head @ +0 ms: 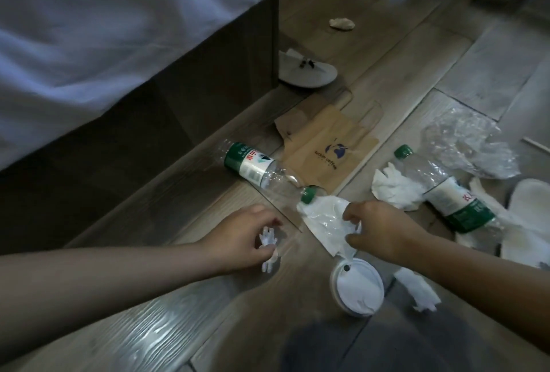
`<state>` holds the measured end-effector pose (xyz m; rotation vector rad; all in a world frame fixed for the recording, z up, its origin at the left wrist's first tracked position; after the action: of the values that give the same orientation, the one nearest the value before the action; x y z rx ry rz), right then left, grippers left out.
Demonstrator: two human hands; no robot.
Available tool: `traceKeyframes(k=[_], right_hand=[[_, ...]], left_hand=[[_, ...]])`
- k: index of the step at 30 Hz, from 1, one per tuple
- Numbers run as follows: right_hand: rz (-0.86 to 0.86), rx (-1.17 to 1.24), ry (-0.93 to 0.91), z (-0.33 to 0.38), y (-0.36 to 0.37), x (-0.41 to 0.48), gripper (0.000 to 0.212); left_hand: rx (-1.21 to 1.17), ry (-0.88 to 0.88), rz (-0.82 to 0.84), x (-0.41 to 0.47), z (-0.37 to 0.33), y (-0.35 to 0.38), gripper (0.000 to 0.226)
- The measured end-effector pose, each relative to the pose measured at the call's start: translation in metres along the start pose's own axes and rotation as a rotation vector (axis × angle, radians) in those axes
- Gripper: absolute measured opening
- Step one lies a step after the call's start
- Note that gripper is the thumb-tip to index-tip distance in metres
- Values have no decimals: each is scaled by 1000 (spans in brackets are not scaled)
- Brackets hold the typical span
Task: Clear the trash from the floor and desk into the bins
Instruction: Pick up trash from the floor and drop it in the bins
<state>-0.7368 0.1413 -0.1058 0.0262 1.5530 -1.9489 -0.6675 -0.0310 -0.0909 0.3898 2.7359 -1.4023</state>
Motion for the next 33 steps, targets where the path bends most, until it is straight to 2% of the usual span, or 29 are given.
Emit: traceKeyframes(k=[5,9,14,17,20,23,25,29,33], right_hand=[[-71,112,120,-29,2,-13,43],[-124,182,128,-37,6,-28,51],[-90,224,120,-38,15,-32,74],[-51,228,99,-34,18,-27,78],[19,254,101,-36,22,-26,73],[143,234,-6,-26,30,-32,59],[156,223,-42,-26,31,-36,52],[98,219,105,-56,26,-42,58],[51,168,203,-83,23,-50,57]], left_hand=[[211,-122,134,13,8,34,63],[281,-166,183,14,10,62,71],[170,-169,159,9,9,66,70],[118,-167,138,6,8,64,72],[26,-161,103,4,-1,66,77],[-70,-123,82,4,-14,70,88],[-76,-118,76,5,-16,70,100],[-7,-126,119,7,-16,80,125],[131,-125,168,20,-35,101,129]])
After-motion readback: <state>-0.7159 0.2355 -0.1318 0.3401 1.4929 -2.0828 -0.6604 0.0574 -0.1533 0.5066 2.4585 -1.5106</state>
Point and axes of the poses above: each hand's wrist, its own x-axis towards the middle knuckle, its own y-axis out of the palm, z = x × y, the point moved 10 cm from there along x, towards the middle knuckle, and after that the axes turned 7 degrees about -z, right-handed, at the moved point
